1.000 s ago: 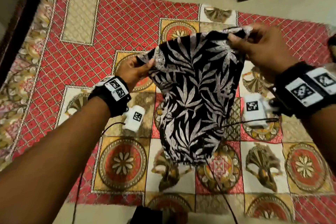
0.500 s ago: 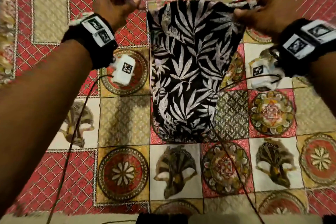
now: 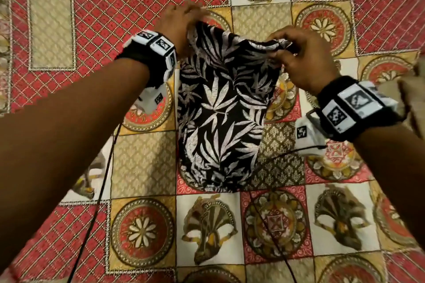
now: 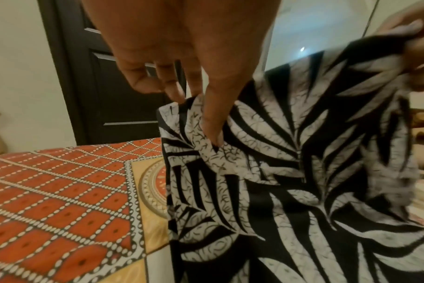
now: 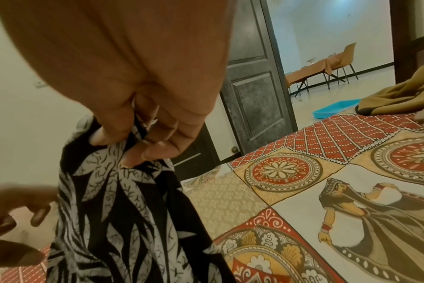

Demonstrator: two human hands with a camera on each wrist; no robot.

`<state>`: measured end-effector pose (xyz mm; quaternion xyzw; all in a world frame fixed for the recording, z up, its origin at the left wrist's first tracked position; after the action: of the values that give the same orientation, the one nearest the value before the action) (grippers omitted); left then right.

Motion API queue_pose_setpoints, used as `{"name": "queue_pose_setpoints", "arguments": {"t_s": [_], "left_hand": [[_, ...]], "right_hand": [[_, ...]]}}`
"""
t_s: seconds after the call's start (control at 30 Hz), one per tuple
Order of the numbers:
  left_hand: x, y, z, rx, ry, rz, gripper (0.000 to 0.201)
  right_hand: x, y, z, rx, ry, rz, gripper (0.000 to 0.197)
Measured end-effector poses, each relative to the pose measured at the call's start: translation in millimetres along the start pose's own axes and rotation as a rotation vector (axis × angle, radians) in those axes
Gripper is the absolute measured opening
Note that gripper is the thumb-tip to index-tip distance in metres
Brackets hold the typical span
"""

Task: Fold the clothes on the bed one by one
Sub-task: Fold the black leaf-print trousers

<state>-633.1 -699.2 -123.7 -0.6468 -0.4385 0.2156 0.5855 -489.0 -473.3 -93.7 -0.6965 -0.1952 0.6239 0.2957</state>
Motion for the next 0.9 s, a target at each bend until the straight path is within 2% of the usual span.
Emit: {"name": "queue_pose_setpoints", "arguments": {"t_s": [0.1, 0.17, 0.27, 0.37, 0.47, 0.57, 0.67, 0.73, 0.83, 0.9], "left_hand": [[-8, -8, 15, -0.087, -0.048, 0.128, 0.046], [-18, -21, 12, -0.066, -0.120, 0.057, 0.039], [-30, -39, -12, 0.108, -0.137, -0.064, 0.036], [-28, -38, -71, 0.233, -0.095, -0.168, 0.037], [-14, 0, -146, 0.237, -0.053, -0.192, 0.022], [0, 67, -210, 0.154, -0.034, -0.287, 0.038], [6, 133, -254, 0.080, -0.011, -0.421, 0.044], [8, 167, -275, -0.026, -0.060, -0.450, 0.038], [3, 198, -295, -0.139, -0.217, -0.503, 0.041], [4, 188, -304, -0.064, -0.228, -0.482, 0.036]], "right_hand": [[1, -11, 4, -0.035, 0.044, 0.032, 0.024], [4, -20, 8, -0.003, 0.054, 0.009, 0.025], [7, -26, 9, 0.039, 0.061, -0.061, 0.026], [13, -22, -20, 0.002, 0.055, -0.131, 0.027], [21, -7, -79, -0.045, -0.012, -0.176, 0.023], [45, 21, -147, -0.135, -0.039, -0.270, 0.024], [78, 51, -210, -0.211, -0.004, -0.351, 0.036], [87, 67, -240, -0.216, -0.028, -0.353, 0.038], [79, 78, -260, -0.186, -0.158, -0.373, 0.021], [64, 76, -255, -0.126, -0.185, -0.357, 0.023]]}}
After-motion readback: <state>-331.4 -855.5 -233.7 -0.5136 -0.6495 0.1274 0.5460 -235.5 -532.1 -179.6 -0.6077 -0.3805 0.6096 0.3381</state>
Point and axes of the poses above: each hand's wrist, its own z-axis towards the middle knuckle, its own y-axis out of the palm, x = y × z, the point moved 7 cm from there along z, towards the middle knuckle, and after that the axes turned 2 degrees about -z, right-handed, at the moved point
